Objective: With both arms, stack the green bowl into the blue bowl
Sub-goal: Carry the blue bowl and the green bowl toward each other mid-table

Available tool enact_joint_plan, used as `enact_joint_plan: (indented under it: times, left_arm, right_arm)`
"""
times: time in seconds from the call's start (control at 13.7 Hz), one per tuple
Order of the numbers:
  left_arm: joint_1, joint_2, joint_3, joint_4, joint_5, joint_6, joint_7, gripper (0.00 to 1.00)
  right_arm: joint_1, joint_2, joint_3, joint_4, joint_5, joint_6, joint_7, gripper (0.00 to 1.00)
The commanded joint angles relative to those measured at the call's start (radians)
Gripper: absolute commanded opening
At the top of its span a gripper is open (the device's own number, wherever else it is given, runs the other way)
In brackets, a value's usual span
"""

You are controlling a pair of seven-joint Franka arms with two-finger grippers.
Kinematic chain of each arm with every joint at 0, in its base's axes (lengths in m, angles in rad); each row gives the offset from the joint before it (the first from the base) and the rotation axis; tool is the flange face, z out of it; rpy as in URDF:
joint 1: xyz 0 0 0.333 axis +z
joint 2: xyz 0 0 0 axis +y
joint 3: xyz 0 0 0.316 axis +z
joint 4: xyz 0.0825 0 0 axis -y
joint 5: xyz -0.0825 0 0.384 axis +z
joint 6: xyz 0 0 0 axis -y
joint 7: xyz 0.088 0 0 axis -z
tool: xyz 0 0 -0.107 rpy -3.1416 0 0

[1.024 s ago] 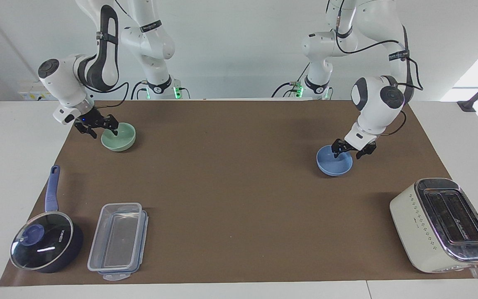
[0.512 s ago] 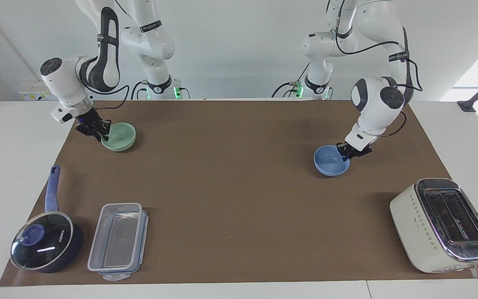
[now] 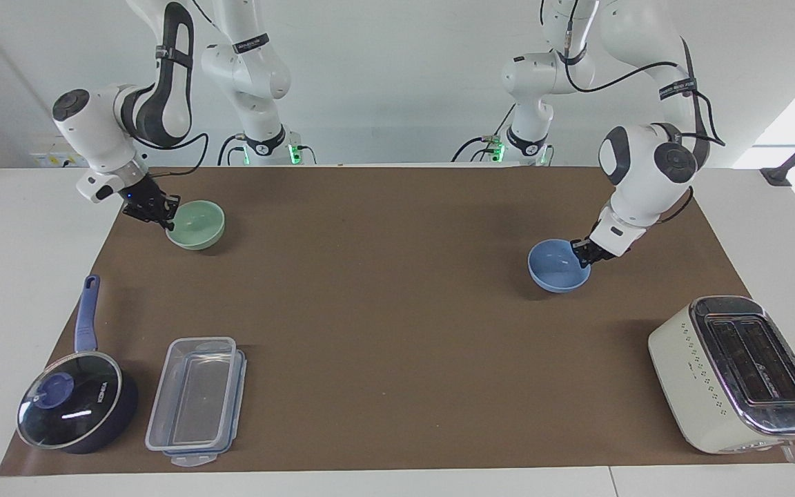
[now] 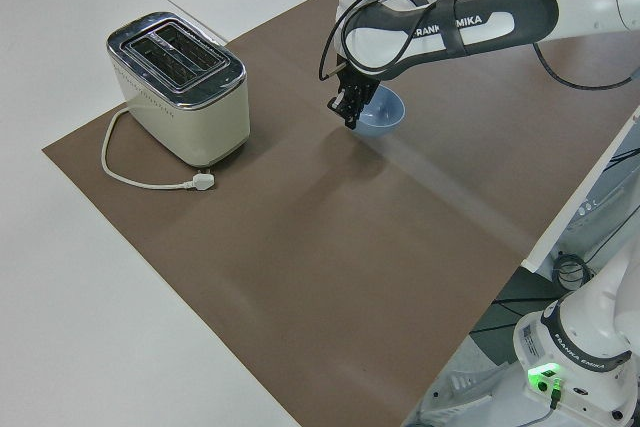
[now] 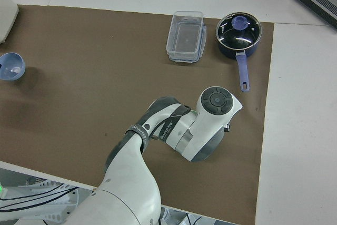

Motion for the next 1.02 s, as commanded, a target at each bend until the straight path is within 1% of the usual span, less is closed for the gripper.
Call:
enact_joint_plan:
  times: [0.0,0.15,0.22,0.44,0.59,0.66,0.8,0.95]
  left_arm:
    - [-0.106,0.068,0.002,0.179,-0.078,-0.146,-0.2,0.0]
    - [-0.235,0.07,0.002,0.182,-0.093,-0.124,-0.383,0.0]
    - [-0.305,0.07,0.002,0.172,-0.106,-0.09,-0.47,0.0]
    - [-0.46,0.067,0.002,0.118,-0.174,-0.02,-0.592,0.0]
    - [-0.54,0.07,0.002,0.072,-0.202,0.075,-0.679,0.0]
    - [-0.58,0.073,0.002,0.04,-0.202,0.133,-0.696,0.0]
    - [-0.628,0.082,0.004,-0.011,-0.202,0.244,-0.697,0.0]
    - [-0.636,0.102,0.006,-0.012,-0.19,0.266,-0.689,0.0]
  right_arm:
    - [0.065,-0.008,0.015,0.088,0.026,-0.044,0.063,0.0]
    - [0.148,-0.017,0.019,0.122,0.026,-0.051,0.176,0.0]
    - [0.191,-0.022,0.019,0.13,0.026,-0.052,0.221,0.0]
    - [0.303,-0.023,0.019,0.168,0.026,-0.098,0.337,0.0]
    - [0.38,-0.02,0.019,0.187,0.026,-0.11,0.451,0.0]
    - [0.415,-0.019,0.021,0.193,0.024,-0.114,0.51,0.0]
    - [0.486,-0.014,0.021,0.213,0.024,-0.12,0.578,0.0]
    - [0.526,-0.006,0.021,0.228,0.026,-0.123,0.644,0.0]
